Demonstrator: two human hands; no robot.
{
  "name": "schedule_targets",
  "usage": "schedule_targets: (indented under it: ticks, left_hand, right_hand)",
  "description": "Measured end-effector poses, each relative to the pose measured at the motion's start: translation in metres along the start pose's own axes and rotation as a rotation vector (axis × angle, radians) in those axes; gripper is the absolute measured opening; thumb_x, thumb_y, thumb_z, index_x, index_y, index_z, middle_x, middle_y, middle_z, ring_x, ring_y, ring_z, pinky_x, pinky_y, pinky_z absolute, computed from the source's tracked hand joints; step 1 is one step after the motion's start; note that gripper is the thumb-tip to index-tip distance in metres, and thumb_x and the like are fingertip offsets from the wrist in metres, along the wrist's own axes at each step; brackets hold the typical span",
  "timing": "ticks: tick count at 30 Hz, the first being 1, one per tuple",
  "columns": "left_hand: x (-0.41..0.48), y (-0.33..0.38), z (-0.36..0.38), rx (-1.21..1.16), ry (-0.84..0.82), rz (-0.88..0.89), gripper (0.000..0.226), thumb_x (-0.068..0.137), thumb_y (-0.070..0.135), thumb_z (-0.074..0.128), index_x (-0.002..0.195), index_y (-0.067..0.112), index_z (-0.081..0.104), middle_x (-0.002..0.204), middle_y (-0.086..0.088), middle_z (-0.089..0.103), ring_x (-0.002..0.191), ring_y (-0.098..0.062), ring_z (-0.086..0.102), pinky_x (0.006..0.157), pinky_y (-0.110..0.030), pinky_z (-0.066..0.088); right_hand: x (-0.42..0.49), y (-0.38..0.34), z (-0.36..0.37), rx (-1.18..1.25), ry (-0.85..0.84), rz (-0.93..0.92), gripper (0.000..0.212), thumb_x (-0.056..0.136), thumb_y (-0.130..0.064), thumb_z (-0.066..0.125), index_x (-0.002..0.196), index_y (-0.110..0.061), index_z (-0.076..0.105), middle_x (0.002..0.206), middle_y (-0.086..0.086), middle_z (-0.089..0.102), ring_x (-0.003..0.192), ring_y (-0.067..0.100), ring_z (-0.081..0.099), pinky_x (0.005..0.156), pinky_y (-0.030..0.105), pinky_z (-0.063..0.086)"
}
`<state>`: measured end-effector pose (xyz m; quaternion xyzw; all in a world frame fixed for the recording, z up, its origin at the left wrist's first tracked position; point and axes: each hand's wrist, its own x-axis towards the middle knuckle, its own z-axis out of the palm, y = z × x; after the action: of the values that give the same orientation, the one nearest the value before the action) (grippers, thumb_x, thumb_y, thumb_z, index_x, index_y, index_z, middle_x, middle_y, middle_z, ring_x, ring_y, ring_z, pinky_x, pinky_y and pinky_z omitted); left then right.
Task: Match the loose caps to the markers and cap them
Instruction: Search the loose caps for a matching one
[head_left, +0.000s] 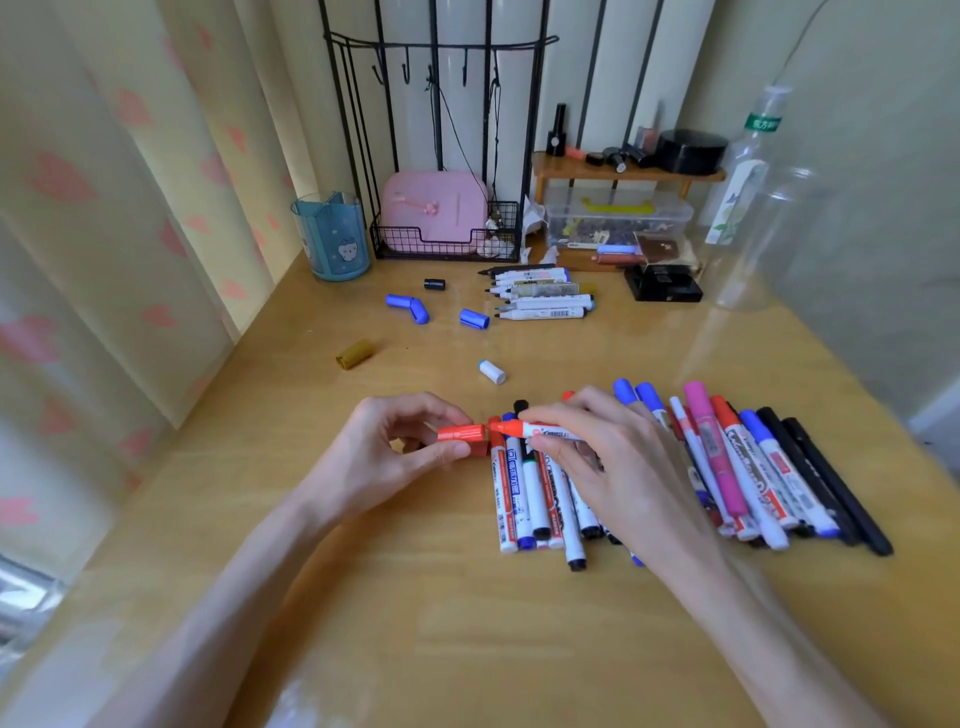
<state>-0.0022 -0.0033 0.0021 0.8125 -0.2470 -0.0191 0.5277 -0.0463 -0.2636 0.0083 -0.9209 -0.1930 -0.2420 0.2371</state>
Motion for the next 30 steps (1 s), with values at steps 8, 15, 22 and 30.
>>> schedule_targets:
  ticks: [8,15,22,30]
  left_hand:
    - [0.0,0.002,0.004,-0.047,0.04,-0.017,0.014,0.099,0.018,0.068,0.11,0.01,0.064,0.093,-0.001,0.081,0.089,-0.02,0.078,0.089,-0.031,0.06]
    - [0.002,-0.003,0.008,0.041,0.145,0.021,0.013,0.097,0.03,0.067,0.097,0.017,0.065,0.086,0.004,0.067,0.072,-0.013,0.059,0.07,-0.033,0.048]
    - [0.001,0.0,0.01,-0.17,0.043,-0.046,0.011,0.096,0.003,0.072,0.101,0.002,0.062,0.089,-0.008,0.079,0.058,-0.018,0.061,0.064,-0.028,0.053]
    - [-0.001,0.001,0.011,-0.19,-0.03,-0.039,0.016,0.098,0.013,0.069,0.106,0.001,0.062,0.1,-0.011,0.079,0.057,-0.025,0.062,0.069,-0.044,0.055]
  right_hand:
    - [-0.004,0.002,-0.004,0.026,0.03,0.033,0.019,0.098,-0.034,0.07,0.117,-0.035,0.075,0.093,-0.012,0.058,0.071,0.006,0.049,0.077,0.041,0.048]
    - [-0.005,0.006,0.0,0.046,0.029,0.064,0.018,0.099,-0.035,0.069,0.115,-0.034,0.075,0.093,-0.012,0.06,0.067,0.005,0.047,0.075,0.042,0.048]
    - [-0.005,0.005,0.0,0.057,0.043,0.043,0.019,0.099,-0.036,0.068,0.117,-0.033,0.075,0.093,-0.013,0.059,0.067,0.006,0.049,0.076,0.041,0.047]
    - [-0.005,0.005,0.0,0.047,0.039,0.012,0.02,0.097,-0.034,0.071,0.117,-0.035,0.076,0.092,-0.014,0.056,0.067,0.007,0.048,0.077,0.039,0.045]
